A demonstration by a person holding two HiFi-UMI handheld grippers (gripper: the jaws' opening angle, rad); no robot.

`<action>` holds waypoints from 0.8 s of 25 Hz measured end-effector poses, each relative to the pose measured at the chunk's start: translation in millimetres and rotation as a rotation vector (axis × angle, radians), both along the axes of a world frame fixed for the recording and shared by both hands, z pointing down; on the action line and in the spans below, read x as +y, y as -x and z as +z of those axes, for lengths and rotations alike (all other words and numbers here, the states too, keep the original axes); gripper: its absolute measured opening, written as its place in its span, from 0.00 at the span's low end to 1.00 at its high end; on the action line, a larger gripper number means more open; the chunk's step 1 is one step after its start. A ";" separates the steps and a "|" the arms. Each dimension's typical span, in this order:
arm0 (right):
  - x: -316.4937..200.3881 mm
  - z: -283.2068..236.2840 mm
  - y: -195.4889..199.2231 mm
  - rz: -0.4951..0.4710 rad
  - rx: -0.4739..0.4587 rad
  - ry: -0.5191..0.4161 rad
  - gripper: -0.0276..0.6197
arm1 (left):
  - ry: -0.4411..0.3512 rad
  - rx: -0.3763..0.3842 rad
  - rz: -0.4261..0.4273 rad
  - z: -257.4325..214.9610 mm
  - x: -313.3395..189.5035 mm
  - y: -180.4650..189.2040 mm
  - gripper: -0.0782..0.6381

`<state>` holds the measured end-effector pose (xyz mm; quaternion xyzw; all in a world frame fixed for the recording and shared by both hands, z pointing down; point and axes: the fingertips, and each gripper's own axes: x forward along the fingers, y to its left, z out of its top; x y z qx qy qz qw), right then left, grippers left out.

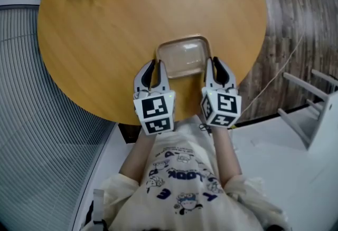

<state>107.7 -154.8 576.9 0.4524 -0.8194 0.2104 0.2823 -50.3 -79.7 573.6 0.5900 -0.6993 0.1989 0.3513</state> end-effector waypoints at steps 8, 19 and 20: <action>-1.1 -0.5 0.1 -0.002 0.015 -0.006 0.09 | 0.013 0.007 0.001 5.7 0.1 -5.4 0.17; -6.5 1.2 0.2 0.001 -0.027 -0.005 0.11 | 0.026 0.004 -0.022 12.9 0.3 0.6 0.17; -6.8 0.7 1.1 -0.003 -0.036 -0.002 0.11 | 0.027 0.004 -0.026 13.1 0.3 0.5 0.17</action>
